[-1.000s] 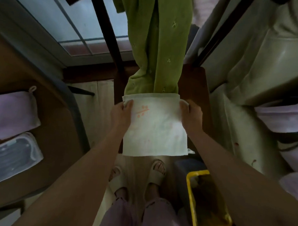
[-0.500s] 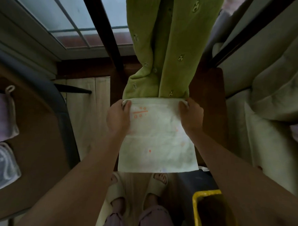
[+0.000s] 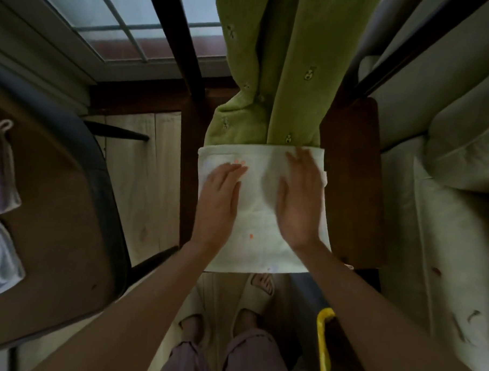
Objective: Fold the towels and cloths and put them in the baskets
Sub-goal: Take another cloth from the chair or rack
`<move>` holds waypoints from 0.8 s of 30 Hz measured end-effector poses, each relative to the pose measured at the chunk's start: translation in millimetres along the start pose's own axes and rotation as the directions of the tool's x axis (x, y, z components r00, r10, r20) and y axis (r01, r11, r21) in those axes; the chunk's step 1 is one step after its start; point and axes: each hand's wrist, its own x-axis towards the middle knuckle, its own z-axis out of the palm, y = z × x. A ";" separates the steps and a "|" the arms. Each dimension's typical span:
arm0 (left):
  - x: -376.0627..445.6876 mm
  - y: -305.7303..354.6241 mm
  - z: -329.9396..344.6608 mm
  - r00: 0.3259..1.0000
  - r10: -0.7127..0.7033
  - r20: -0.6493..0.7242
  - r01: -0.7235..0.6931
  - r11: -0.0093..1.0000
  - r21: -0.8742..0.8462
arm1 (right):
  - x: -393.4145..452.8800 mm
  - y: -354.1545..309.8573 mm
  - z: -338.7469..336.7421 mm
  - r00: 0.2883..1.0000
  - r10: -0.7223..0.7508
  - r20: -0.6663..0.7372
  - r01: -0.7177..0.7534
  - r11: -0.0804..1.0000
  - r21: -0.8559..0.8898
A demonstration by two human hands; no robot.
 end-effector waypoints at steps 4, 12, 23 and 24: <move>11.4 -21.0 28.8 0.987 0.065 0.146 -0.112 0.932 0.346 | -5.3 10.3 38.8 0.957 -0.122 0.264 0.166 0.975 -0.148; 7.9 -45.5 14.4 0.970 0.034 0.242 -0.167 0.816 0.553 | -2.3 63.4 18.8 0.954 -0.025 0.298 0.124 0.940 -0.318; -79.9 -31.2 -2.3 0.766 0.312 0.562 -0.520 0.814 0.257 | -92.3 51.8 -24.5 0.827 -0.370 0.422 0.450 0.887 -0.104; -86.6 -28.3 4.9 0.780 0.284 0.558 -0.494 0.826 0.270 | -97.1 46.5 -18.6 0.823 -0.363 0.438 0.451 0.885 -0.113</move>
